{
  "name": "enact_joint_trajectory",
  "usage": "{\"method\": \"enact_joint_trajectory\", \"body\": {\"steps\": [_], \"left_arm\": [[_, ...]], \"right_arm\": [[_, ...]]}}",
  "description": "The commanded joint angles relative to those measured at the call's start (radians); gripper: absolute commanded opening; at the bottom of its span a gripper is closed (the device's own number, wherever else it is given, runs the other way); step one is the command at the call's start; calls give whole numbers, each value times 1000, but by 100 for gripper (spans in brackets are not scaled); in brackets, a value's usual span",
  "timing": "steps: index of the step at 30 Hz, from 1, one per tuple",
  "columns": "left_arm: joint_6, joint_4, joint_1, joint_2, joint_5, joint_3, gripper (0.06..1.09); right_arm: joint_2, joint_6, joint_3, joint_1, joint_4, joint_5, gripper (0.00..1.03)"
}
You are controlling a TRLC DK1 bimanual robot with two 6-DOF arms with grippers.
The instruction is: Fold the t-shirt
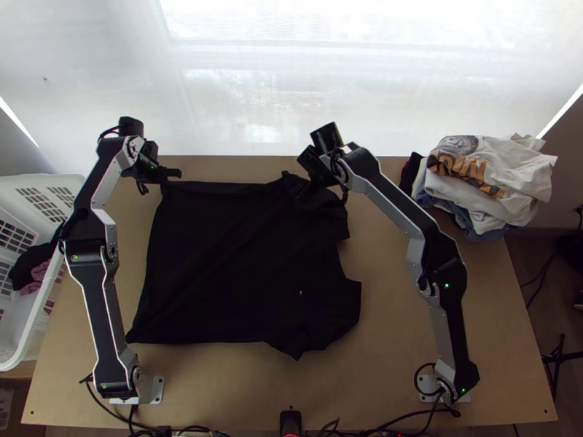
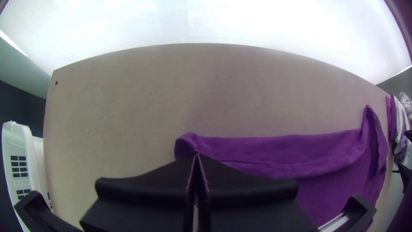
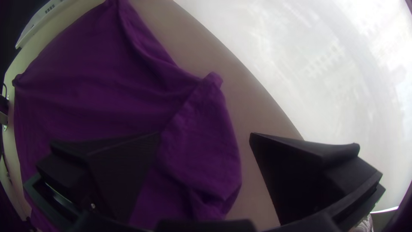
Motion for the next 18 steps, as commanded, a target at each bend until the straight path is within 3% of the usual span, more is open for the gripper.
{"method": "enact_joint_trajectory", "body": {"steps": [1,16,18], "left_arm": [[-21,-18,-11,-21,16,-4,9],[-20,-26,-13,-11,38,-5,9],[-20,-26,-13,-9,38,-7,9]], "right_arm": [[151,6,152,21,-59,-16,91],[213,12,150,42,-71,-16,91],[221,12,150,44,-73,-16,87]]}}
